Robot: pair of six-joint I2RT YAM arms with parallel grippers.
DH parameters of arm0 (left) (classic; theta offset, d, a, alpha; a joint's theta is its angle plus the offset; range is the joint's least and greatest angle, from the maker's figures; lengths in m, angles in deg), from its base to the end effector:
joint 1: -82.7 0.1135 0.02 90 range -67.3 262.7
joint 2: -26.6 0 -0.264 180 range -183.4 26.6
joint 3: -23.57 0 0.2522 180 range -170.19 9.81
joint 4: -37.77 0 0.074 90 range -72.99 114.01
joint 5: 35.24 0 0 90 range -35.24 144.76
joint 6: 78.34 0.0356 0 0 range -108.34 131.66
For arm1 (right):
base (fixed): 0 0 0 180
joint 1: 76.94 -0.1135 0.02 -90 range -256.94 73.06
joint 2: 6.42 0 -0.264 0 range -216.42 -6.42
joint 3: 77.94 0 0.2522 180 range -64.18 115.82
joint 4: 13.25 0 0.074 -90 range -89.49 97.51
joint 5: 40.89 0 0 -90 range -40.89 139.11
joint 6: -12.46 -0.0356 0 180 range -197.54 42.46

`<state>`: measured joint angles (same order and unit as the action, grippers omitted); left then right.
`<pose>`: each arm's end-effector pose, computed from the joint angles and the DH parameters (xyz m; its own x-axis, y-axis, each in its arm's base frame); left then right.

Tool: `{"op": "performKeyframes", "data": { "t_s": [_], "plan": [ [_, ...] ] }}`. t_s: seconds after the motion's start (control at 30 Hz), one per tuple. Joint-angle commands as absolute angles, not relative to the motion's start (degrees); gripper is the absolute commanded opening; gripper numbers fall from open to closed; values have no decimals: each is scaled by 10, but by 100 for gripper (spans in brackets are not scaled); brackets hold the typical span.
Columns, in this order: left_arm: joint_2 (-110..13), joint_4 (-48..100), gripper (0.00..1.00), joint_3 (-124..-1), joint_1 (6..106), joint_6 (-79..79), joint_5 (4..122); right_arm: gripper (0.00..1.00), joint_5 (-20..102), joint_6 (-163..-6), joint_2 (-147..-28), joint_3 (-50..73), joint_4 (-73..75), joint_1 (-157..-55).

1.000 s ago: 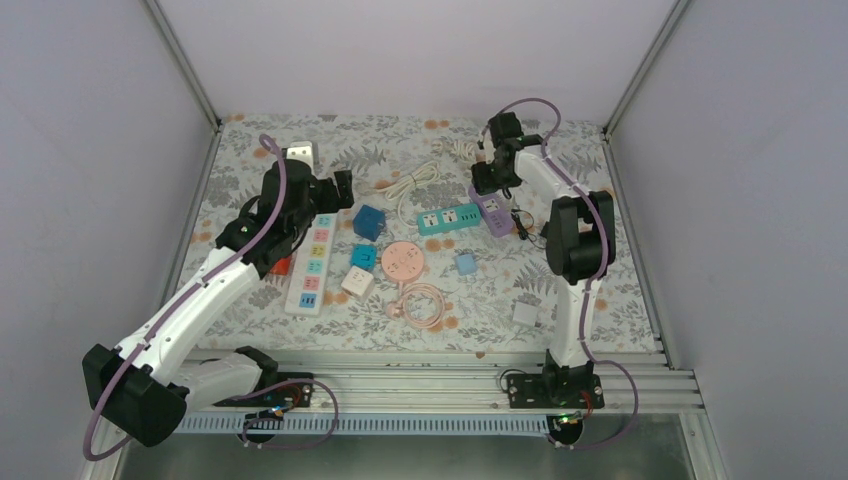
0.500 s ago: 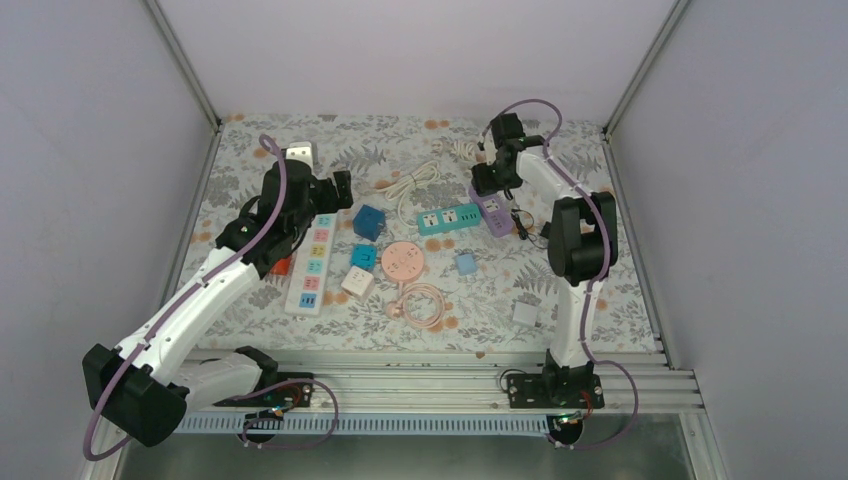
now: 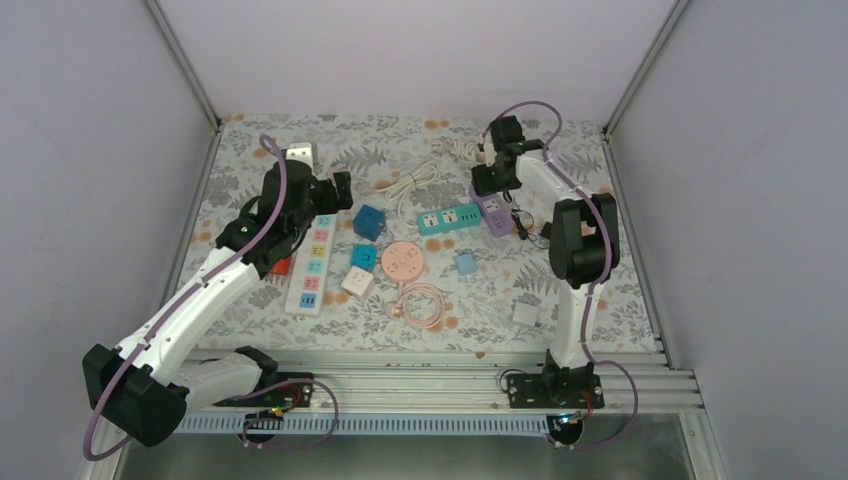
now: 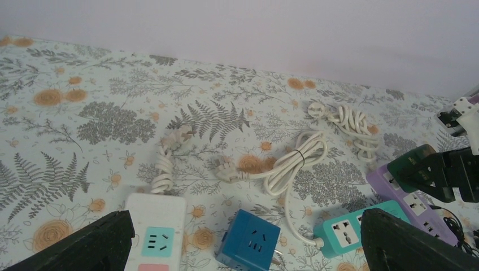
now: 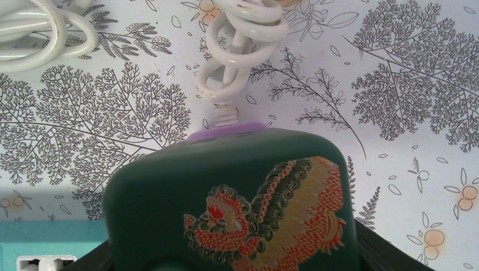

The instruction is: Insert the plug

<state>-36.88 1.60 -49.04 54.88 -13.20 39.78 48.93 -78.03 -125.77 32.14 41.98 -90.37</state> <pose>0.2233 -0.1074 0.3405 -0.4687 -0.2118 -0.8576 0.0553 0.9619 -0.2678 0.4333 0.1036 0.2041 -0.8799 -0.2013 -0.4305 -0.2261 0.9741 0.0065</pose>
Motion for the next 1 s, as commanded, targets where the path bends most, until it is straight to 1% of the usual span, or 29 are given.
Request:
{"op": "performKeyframes", "data": {
  "t_s": [0.0, 0.27, 0.47, 0.67, 0.97],
  "plan": [
    [-368, 8, 100, -491, 550, -133, 391, 29, 503, -735, -1272, 299, 437, -896],
    [-369, 0, 100, -492, 550, -132, 388, 29, 478, -692, -1275, 341, 465, -878],
    [-371, 1, 100, -493, 550, -134, 388, 34, 447, -713, -1268, 376, 467, -871],
    [-375, 0, 100, -497, 550, -135, 389, 36, 421, -727, -1258, 400, 458, -871],
    [-373, -1, 100, -495, 550, -136, 388, 36, 447, -728, -1267, 373, 460, -871]
  ]
}}
